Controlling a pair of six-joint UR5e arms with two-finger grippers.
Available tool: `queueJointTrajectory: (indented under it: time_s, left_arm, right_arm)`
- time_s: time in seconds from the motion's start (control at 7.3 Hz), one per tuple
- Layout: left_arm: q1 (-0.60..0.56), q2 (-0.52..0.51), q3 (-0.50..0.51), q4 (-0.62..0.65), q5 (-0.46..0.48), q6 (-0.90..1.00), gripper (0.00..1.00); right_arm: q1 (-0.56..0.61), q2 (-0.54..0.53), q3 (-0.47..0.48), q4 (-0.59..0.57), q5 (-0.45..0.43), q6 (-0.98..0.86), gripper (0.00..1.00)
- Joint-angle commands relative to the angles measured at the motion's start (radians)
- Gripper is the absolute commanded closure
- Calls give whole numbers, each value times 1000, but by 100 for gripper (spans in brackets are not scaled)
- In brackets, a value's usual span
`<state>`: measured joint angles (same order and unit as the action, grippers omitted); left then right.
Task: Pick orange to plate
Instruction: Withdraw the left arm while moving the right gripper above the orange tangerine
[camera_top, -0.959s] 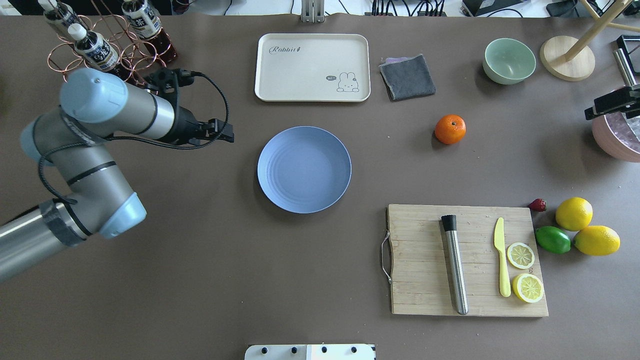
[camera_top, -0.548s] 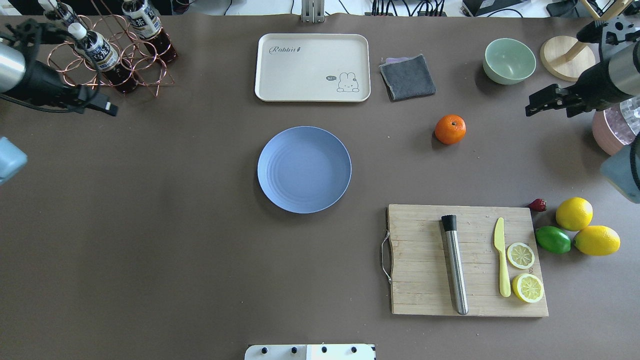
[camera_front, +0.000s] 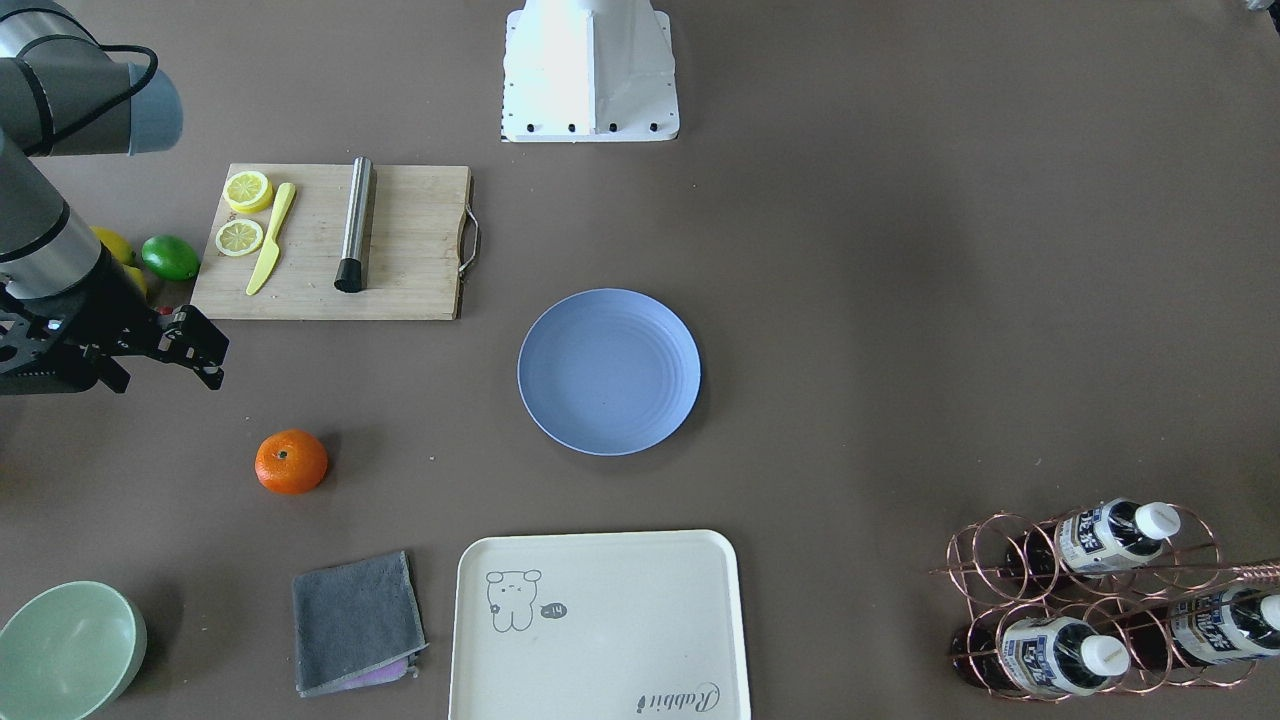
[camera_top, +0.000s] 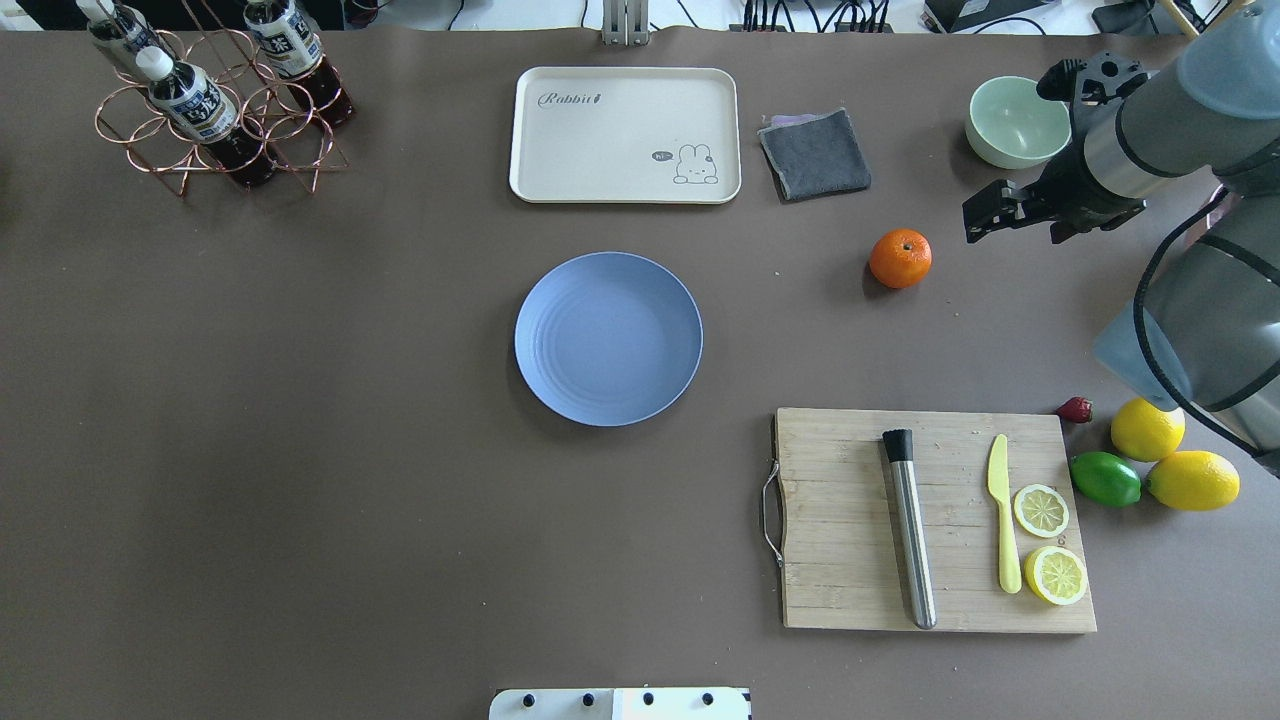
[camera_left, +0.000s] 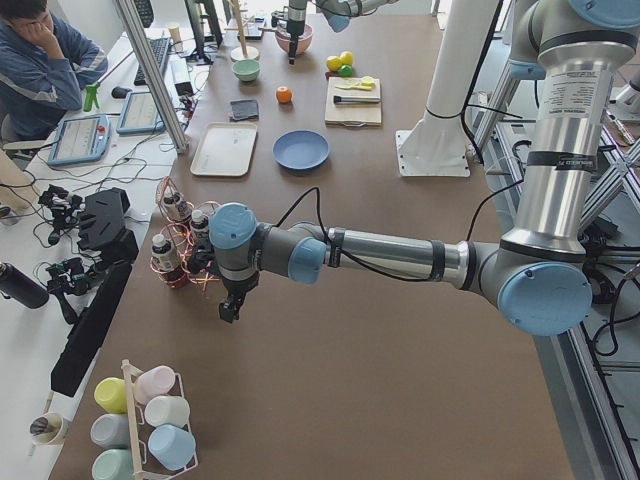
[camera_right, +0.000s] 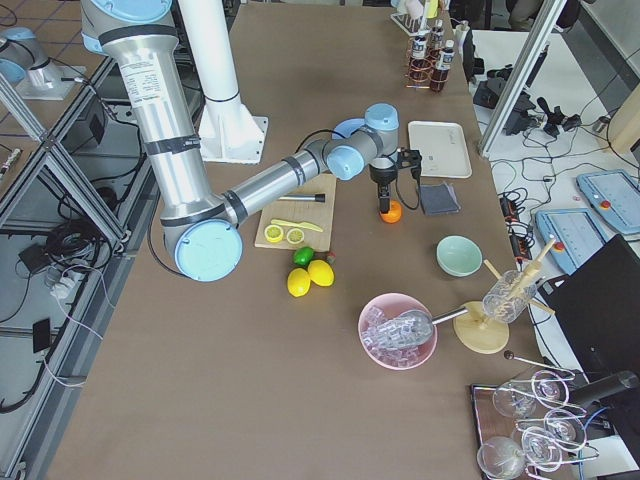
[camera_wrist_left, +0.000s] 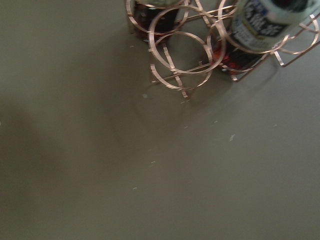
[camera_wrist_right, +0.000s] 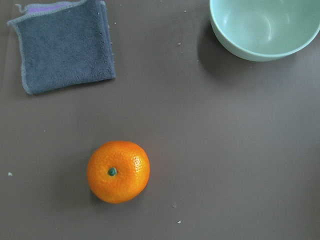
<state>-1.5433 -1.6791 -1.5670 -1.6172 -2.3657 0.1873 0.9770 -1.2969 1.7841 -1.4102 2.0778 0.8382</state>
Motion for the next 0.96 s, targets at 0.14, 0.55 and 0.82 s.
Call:
queueJointTrajectory:
  time_s: [0.14,0.55,0.82]
  left_arm:
    - [-37,43,-63,217,14,77,2]
    - [-38,85,-105,217,6,77,2]
    - [-38,85,-107,215,6,77,2]
  right_arm:
    - [-46,52,-99,8,-24,18,0]
    - [-89,170,-282,126,-51,64,0]
    - [-96,208,-342,154,-51,64,0]
